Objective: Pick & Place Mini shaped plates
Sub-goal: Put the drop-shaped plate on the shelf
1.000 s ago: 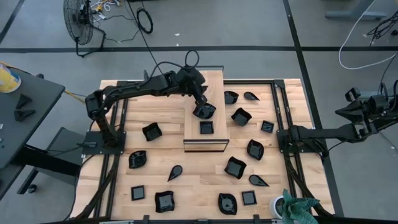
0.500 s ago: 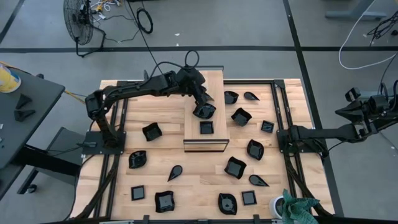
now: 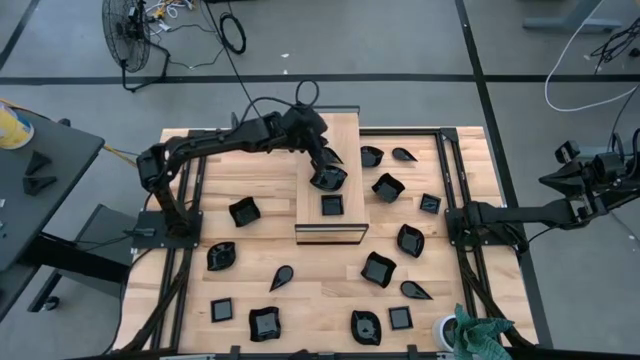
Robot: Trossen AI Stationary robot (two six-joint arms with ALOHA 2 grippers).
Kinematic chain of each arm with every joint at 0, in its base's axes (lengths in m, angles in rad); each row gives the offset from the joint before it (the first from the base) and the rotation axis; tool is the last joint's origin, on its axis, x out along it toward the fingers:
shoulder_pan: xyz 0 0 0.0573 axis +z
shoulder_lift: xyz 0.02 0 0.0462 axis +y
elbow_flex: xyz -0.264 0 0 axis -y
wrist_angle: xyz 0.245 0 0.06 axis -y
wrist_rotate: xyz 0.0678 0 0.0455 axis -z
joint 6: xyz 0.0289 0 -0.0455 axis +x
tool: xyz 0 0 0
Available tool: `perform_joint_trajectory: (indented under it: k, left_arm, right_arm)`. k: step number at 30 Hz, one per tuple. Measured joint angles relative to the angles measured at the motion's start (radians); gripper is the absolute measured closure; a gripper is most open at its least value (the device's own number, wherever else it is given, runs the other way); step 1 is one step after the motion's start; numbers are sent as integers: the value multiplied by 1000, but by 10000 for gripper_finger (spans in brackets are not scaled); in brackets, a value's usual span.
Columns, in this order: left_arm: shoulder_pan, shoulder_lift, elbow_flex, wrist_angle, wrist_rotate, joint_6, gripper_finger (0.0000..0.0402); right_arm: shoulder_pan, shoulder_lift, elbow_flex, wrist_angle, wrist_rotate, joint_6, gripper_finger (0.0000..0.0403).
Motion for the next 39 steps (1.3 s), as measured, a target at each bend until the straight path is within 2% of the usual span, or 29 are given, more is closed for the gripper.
perform_joint_trajectory:
  k: [5, 12, 17, 24, 39]
  left_arm:
    - [26, 0, 0, -25, 145, 61, 385]
    - [54, 0, 0, -25, 167, 133, 394]
    - [81, 32, -1, -22, 272, 148, 397]
    - [80, 79, -1, -15, 346, 150, 398]
    - [79, 96, -1, -11, 295, 139, 399]
  right_arm:
    - [0, 0, 0, 0, 0, 0, 392]
    - [0, 0, 0, 0, 0, 0, 392]
    - [0, 0, 0, 0, 0, 0, 392]
    - [0, 0, 1, 0, 0, 0, 392]
    - [0, 0, 0, 0, 0, 0, 392]
